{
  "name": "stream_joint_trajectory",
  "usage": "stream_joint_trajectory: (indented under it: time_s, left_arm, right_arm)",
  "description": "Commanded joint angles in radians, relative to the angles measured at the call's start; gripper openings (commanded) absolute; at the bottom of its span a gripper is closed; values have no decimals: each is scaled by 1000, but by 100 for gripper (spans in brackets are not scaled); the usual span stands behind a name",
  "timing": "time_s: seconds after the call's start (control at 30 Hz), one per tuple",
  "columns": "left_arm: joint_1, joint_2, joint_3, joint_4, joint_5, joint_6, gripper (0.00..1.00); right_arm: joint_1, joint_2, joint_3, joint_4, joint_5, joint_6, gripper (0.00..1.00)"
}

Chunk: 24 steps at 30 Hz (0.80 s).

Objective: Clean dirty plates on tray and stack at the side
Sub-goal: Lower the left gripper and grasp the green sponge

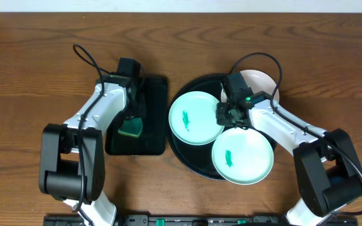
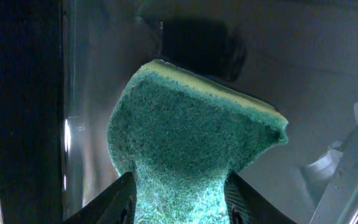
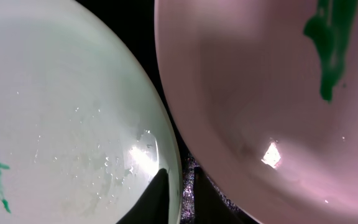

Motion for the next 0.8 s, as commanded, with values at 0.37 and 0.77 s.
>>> stream_joint_trajectory:
  time_s: [0.37,0.77]
  left_arm:
    - [2,4,-4,-44,-1,-9,47]
    - [2,4,-4,-44,-1,-9,47]
  right_arm:
    - [9,9,-1,3,28,6,20]
    - [50,9,-1,3,29,6,16]
